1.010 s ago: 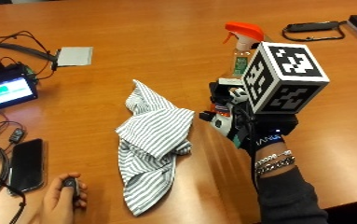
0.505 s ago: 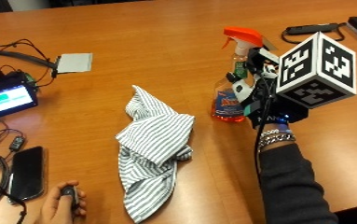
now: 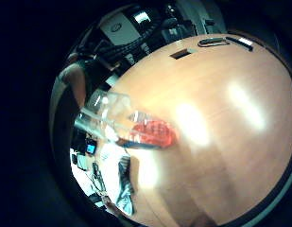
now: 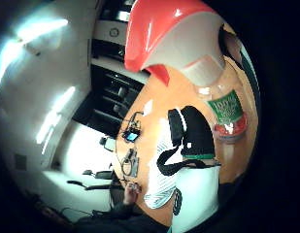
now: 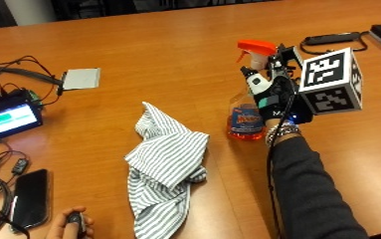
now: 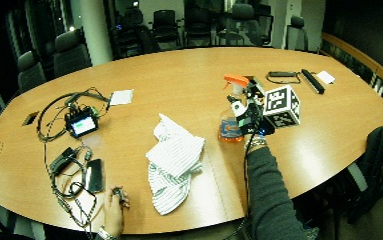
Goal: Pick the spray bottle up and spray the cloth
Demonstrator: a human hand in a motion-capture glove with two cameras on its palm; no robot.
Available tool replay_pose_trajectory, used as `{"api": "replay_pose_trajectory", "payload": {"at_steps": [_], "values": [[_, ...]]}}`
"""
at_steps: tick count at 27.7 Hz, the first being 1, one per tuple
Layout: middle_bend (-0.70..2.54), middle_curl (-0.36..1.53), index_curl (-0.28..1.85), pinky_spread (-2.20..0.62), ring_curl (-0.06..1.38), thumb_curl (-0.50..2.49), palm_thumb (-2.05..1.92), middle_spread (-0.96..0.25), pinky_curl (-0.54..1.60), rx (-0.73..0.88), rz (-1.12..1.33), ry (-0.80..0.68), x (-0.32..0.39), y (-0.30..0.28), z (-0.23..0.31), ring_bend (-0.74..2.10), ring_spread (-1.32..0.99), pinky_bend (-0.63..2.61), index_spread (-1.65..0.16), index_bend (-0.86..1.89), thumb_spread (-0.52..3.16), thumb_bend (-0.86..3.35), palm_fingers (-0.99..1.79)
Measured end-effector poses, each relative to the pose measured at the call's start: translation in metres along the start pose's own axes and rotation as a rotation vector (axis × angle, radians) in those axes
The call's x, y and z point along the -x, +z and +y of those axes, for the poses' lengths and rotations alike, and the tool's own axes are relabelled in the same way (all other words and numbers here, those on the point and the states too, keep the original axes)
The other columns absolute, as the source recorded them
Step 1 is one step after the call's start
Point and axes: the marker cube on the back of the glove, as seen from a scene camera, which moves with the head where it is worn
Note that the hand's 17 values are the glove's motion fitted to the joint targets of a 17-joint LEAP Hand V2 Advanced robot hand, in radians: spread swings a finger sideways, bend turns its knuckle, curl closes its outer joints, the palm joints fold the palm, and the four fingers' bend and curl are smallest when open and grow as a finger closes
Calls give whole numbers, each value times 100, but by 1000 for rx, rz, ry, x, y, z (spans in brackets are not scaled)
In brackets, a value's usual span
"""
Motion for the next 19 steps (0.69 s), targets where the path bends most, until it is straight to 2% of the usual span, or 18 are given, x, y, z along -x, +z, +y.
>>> {"api": "replay_pose_trajectory", "payload": {"at_steps": [7, 11, 16, 19], "values": [[28, 38, 28, 19, 32, 35, 83, -12, 31, -90, -181, 39, -21, 12, 0, 38, -12, 22, -31, 11, 112, 6, 83], [35, 40, 31, 11, 34, 39, 89, -18, 27, -161, -233, 48, -34, 13, 1, 44, -16, 13, -31, 22, 104, 6, 113], [31, 42, 32, -13, 40, 43, 91, -21, 37, -293, -187, -6, -41, 10, -2, 55, -19, 40, -30, 11, 90, 2, 132], [35, 43, 30, -20, 42, 46, 91, -22, 40, -371, -137, -32, -41, 6, -1, 58, -21, 49, -30, 6, 81, -2, 129]]}}
